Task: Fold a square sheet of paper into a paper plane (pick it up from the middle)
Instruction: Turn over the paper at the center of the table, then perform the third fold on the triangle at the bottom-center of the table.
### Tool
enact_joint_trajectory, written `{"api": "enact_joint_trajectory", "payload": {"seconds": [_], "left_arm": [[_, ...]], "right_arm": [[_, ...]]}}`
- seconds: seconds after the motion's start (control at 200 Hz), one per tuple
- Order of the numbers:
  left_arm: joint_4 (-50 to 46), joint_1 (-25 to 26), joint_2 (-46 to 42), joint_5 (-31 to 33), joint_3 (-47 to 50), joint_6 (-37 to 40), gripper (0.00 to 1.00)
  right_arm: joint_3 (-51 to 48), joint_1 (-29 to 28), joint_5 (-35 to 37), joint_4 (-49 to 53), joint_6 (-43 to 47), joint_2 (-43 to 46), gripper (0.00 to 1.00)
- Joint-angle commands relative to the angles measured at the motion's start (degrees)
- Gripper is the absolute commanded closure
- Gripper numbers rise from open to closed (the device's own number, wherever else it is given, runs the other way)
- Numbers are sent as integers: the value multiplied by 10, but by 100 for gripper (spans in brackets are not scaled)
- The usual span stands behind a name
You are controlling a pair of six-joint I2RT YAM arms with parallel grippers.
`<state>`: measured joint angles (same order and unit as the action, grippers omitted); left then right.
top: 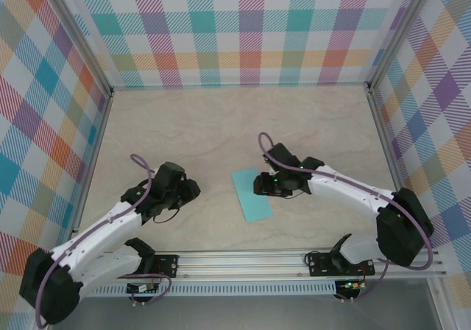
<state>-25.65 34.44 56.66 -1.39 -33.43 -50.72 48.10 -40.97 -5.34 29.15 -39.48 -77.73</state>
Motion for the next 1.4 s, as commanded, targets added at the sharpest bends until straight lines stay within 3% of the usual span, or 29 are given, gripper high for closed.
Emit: {"api": "enact_joint_trajectory", "payload": {"seconds": [0.0,0.24,0.41,0.505,0.675,0.955,1.21,1.395], "left_arm": [[93,39,80,-75,-52,31,63],[76,110,300,-60,-194,47,67],[121,128,385,-74,-237,35,68],[108,132,423,-60,-257,30,74],[72,133,447,-11,-257,12,75],[75,134,470,-10,-259,40,73],[60,134,488,-18,-276,66,73],[55,133,486,-15,-276,77,73]], "right_arm": [[-60,40,-118,-103,14,25,59],[-108,79,-169,-143,21,24,65],[-119,79,-187,-154,36,17,67],[-119,79,-189,-151,44,4,67],[-122,80,-203,-170,43,-39,65],[-136,79,-219,-199,35,-84,63],[-115,81,-147,-136,49,-49,53],[-112,92,-139,-136,48,-60,51]]}}
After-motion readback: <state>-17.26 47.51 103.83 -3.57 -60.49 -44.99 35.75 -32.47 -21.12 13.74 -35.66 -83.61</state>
